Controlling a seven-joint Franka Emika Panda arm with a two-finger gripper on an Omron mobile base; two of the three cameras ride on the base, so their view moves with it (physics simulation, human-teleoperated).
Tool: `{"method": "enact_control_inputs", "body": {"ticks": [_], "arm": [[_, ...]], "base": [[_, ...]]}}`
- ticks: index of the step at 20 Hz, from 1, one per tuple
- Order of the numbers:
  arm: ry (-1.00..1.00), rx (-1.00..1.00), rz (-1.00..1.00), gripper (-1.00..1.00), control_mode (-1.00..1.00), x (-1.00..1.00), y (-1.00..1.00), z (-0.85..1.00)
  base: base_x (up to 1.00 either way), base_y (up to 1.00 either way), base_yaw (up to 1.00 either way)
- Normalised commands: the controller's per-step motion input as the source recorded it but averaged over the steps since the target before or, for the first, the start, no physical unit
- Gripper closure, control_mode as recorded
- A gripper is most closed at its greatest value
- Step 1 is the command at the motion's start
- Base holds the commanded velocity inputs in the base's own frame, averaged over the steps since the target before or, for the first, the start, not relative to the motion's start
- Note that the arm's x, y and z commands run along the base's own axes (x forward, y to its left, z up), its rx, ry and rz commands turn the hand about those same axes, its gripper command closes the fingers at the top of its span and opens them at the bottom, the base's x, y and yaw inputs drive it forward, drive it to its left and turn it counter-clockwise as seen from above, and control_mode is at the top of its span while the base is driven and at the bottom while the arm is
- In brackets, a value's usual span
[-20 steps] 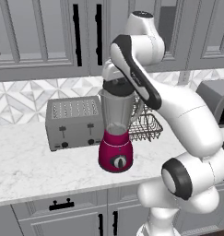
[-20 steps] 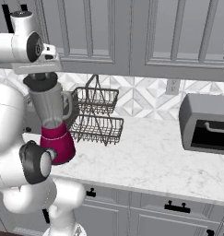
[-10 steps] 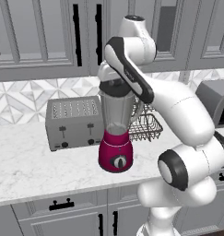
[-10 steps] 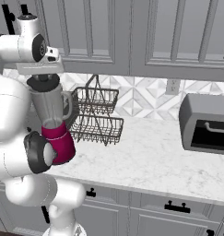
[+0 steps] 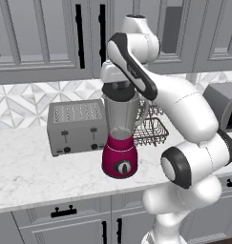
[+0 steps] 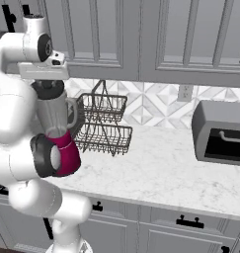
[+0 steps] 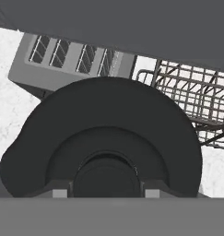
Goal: Close the lid blender by securely placing the lid on top.
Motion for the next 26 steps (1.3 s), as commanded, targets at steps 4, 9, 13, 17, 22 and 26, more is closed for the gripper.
{"method": "enact_control_inputs", "body": {"ticks": [4,9,13,17,22,26], "arm": [[0.23,0.0,-0.08,1.0,-1.0,0.0,0.1,0.1],[0.1,-0.01,-0.07,1.0,-1.0,0.0,0.05,0.53],[0.11,-0.05,-0.04,1.0,-1.0,-0.01,0.07,0.3],[0.14,-0.06,0.0,1.0,-1.0,-0.13,0.0,0.0],[0.04,-0.03,0.0,1.0,-1.0,-0.04,0.0,-0.05],[0.0,0.0,0.0,1.0,-1.0,-0.09,0.0,-0.28]], "base": [[0.0,0.0,0.0],[0.0,0.0,0.0],[0.0,0.0,0.0],[0.0,0.0,0.0],[0.0,0.0,0.0],[0.0,0.0,0.0]]}}
